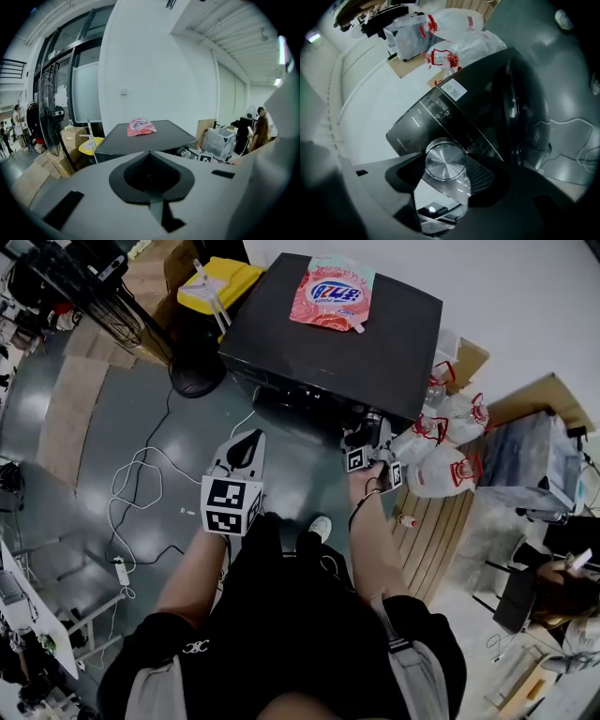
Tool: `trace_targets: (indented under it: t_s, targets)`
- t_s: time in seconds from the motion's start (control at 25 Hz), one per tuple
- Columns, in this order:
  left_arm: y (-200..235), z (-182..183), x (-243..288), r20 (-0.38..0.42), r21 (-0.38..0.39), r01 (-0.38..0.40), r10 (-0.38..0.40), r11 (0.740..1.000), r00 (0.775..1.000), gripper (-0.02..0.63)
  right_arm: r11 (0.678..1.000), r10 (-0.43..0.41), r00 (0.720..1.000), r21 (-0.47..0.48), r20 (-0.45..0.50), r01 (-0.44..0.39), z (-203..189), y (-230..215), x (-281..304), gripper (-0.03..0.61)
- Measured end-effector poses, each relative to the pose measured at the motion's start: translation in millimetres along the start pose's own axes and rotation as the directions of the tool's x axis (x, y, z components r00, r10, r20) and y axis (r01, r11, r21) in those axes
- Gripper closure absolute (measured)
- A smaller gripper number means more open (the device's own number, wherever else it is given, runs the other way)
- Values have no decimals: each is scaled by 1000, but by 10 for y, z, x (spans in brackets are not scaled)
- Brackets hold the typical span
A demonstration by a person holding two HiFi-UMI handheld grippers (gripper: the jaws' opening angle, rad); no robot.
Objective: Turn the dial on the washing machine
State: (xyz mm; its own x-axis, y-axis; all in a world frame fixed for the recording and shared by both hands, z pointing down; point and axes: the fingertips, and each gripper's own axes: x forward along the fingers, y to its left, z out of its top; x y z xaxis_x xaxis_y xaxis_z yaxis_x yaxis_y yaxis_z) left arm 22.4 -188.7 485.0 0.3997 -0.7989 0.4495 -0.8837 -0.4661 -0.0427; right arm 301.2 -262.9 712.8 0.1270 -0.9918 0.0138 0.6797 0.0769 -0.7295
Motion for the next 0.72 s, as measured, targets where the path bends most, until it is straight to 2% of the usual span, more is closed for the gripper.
trace_targets:
  t_s: [0.16,0.36,0.72]
  targets:
    - [-31,-12,3,0,-3,4,-4,1000,1000,618,995,-2,1000,99,19,0,-4,-6,-5,303]
    - [-63,-13,0,4,-8,6,-6,1000,1000,618,999,-46,998,-22,36,47,7,9,-27,302]
    - [-22,-13,-51,17,-21,2,-2,1000,1000,618,985,-99,994,-138,44,104,49,32,-57,302]
